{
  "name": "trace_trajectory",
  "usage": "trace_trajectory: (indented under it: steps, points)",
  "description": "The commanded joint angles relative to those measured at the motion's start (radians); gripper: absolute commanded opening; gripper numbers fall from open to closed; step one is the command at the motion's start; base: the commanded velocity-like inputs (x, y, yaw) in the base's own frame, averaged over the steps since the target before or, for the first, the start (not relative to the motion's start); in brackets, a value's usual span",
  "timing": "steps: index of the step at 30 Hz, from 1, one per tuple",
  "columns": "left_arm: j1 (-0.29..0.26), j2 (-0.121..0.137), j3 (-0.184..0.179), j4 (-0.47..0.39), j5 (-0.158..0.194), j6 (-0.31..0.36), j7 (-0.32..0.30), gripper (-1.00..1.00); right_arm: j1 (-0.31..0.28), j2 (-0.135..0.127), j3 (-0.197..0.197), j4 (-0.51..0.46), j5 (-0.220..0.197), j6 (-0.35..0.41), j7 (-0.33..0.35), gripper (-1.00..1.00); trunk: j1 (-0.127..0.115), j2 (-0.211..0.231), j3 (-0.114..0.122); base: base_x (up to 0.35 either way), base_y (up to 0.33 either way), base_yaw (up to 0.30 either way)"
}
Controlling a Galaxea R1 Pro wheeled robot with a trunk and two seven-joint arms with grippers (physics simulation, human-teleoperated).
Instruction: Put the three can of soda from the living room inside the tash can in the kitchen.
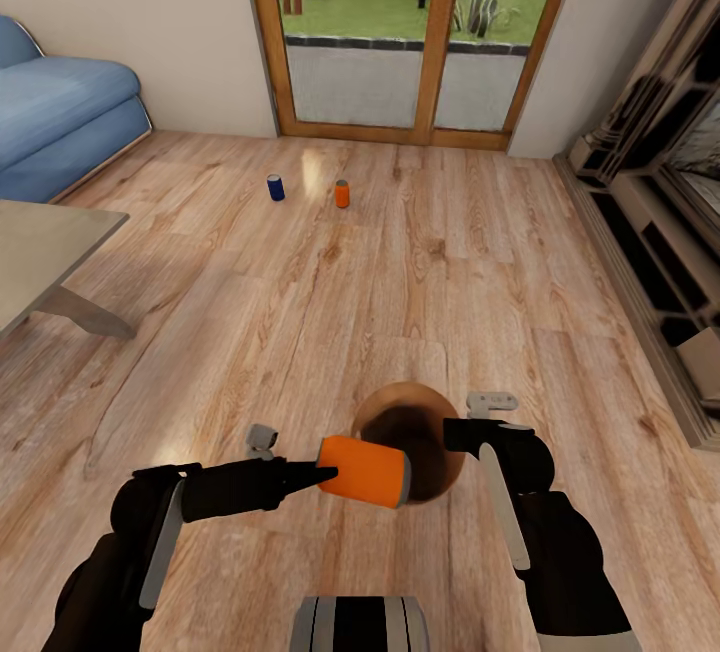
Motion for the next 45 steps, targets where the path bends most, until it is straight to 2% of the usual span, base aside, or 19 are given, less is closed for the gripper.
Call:
trace_trajectory:
  steps: [1, 2, 6, 12, 14, 17, 19, 21, 29, 32, 33, 35, 38, 40, 44, 45]
  points:
    - [0.000, -0.001, 0.000, 0.000, 0.000, 0.000, 0.007, -1.00, 0.000, 0.000, 0.000, 0.000, -0.013, 0.000, 0.004, -1.00, 0.000, 0.000, 0.000, 0.000, 0.000, 0.000]
    - [0.000, -0.006, 0.000, 0.001, -0.001, 0.000, 0.027, -1.00, 0.000, 0.000, 0.000, 0.000, -0.013, 0.000, 0.005, -1.00, 0.000, 0.000, 0.000, 0.000, 0.000, 0.000]
    - [0.000, -0.040, 0.000, 0.001, -0.001, 0.000, 0.173, -1.00, 0.000, 0.000, 0.000, -0.001, -0.013, 0.000, 0.005, -1.00, 0.000, 0.000, 0.000, 0.000, 0.000, 0.000]
    - [0.000, -0.046, 0.000, 0.001, -0.005, 0.000, 0.229, -1.00, 0.000, 0.000, 0.000, 0.000, -0.013, 0.000, 0.005, -1.00, 0.000, 0.000, 0.000, 0.000, 0.000, 0.000]
    - [0.000, -0.051, 0.001, 0.001, -0.005, 0.000, 0.276, -1.00, 0.000, 0.000, 0.000, 0.000, -0.013, 0.000, 0.005, -1.00, 0.000, 0.000, 0.000, 0.000, 0.000, 0.000]
    - [0.000, -0.084, 0.001, 0.001, 0.000, 0.000, 0.368, -1.00, 0.000, 0.000, 0.000, 0.000, -0.013, 0.000, 0.005, -1.00, 0.000, 0.000, 0.000, 0.000, 0.000, 0.000]
    - [0.000, -0.108, 0.001, 0.001, 0.000, 0.000, 0.406, -1.00, 0.000, 0.000, 0.000, 0.000, -0.013, 0.000, 0.005, -1.00, 0.000, 0.000, 0.000, 0.000, 0.000, 0.000]
    - [-0.001, -0.122, 0.001, 0.001, -0.001, 0.000, 0.429, -1.00, 0.000, -0.001, 0.000, -0.001, -0.013, 0.000, 0.005, -1.00, 0.000, 0.000, 0.000, 0.000, 0.000, 0.000]
    - [-0.003, -0.140, 0.001, 0.003, 0.004, 0.000, 0.445, -1.00, 0.000, -0.002, -0.002, -0.001, -0.013, 0.000, 0.005, -1.00, 0.000, 0.000, 0.000, 0.000, 0.000, 0.000]
    - [-0.003, -0.146, 0.000, 0.004, 0.009, 0.000, 0.491, -1.00, 0.000, -0.002, -0.001, 0.000, -0.013, 0.000, 0.005, -1.00, 0.000, 0.000, 0.000, 0.000, 0.000, 0.000]
    - [-0.004, -0.146, 0.000, 0.004, 0.022, -0.002, 0.523, -1.00, 0.000, -0.002, -0.001, 0.000, -0.013, 0.000, 0.005, -1.00, 0.000, 0.000, 0.000, 0.000, 0.000, 0.000]
    - [-0.005, -0.146, -0.001, 0.004, 0.040, -0.003, 0.543, -1.00, 0.000, -0.002, -0.001, 0.000, -0.013, 0.000, 0.005, -1.00, 0.000, 0.000, 0.000, 0.000, 0.000, 0.000]
    - [-0.008, -0.146, -0.004, 0.004, 0.159, -0.005, 0.649, -1.00, 0.000, -0.001, -0.001, 0.000, -0.013, 0.000, 0.005, -1.00, 0.000, 0.000, 0.000, 0.000, 0.000, 0.000]
    - [-0.008, -0.146, -0.029, 0.004, 0.243, -0.006, 0.746, -1.00, 0.000, -0.001, -0.001, 0.000, -0.013, 0.000, 0.005, -1.00, 0.000, 0.000, 0.000, 0.000, 0.000, 0.000]
    - [-0.008, -0.146, -0.151, 0.003, 0.419, -0.009, 0.932, -1.00, 0.000, -0.002, -0.001, 0.000, -0.013, 0.000, 0.005, -1.00, 0.000, 0.000, 0.000, 0.000, 0.000, 0.000]
    - [-0.008, -0.146, -0.178, 0.003, 0.475, -0.010, 0.984, -1.00, 0.000, -0.002, -0.001, 0.000, -0.013, 0.000, 0.005, -1.00, 0.000, 0.000, 0.000, 0.000, 0.000, 0.000]
